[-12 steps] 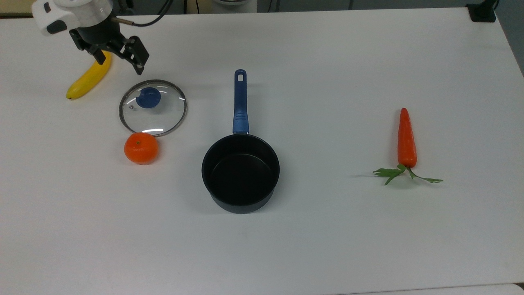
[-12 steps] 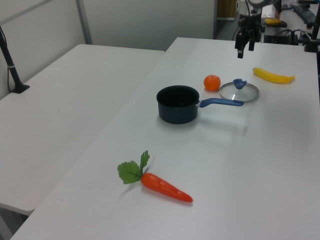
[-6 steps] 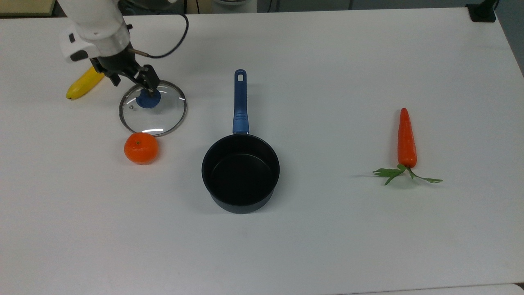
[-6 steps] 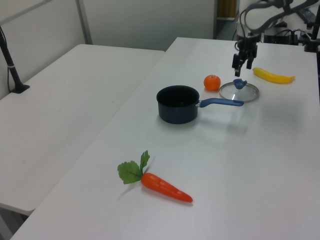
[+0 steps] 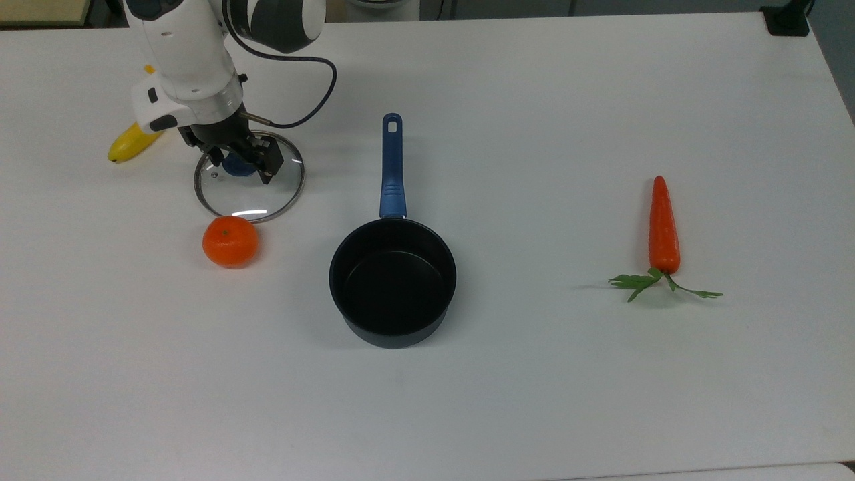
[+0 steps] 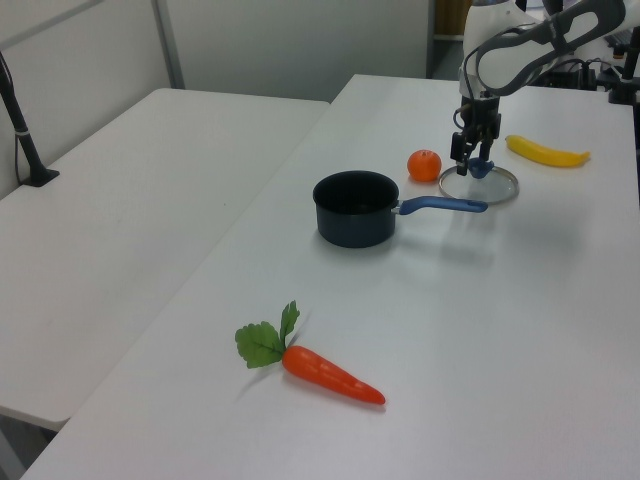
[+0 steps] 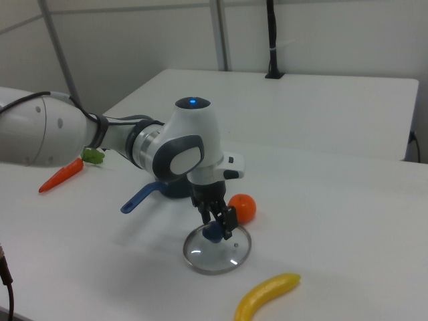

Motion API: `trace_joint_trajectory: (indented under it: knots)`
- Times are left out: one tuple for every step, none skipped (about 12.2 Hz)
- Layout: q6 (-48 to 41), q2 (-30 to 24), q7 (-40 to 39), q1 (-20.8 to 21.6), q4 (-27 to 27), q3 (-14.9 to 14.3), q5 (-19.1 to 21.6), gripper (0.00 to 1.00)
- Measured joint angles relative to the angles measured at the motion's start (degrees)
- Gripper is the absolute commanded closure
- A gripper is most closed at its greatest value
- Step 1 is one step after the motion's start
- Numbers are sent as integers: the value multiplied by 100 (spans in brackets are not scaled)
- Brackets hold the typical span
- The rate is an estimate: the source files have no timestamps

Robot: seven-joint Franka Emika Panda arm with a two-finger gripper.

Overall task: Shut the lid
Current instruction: 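Close the gripper on the blue knob of the glass lid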

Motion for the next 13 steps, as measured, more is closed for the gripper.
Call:
trace_joint_trajectory:
  knots:
    - [0, 0, 0, 0, 0, -1, 0, 18]
    - [-3, 0, 0, 0, -1, -1, 0, 18]
    - [-61, -3, 0, -1, -2, -4, 0, 21]
    - [-114, -10, 0, -10, -1, -8, 0, 24]
    - [-147, -21, -5, -30, -1, -9, 0, 27]
    - [-170, -31, -11, -48, -1, -9, 0, 31]
    - [-213, -42, -13, -53, -1, -11, 0, 36]
    - [-277, -58, -13, -54, 3, -12, 0, 40]
    - [-309, -83, -18, -55, 7, -12, 0, 41]
    - [-376, -119, -51, -57, 8, -13, 0, 42]
    - [-451, -152, -66, -64, 8, -15, 0, 46]
    - [-489, -190, -86, -77, 13, -23, 0, 49]
    - [-540, -238, -104, -102, 32, -28, 0, 50]
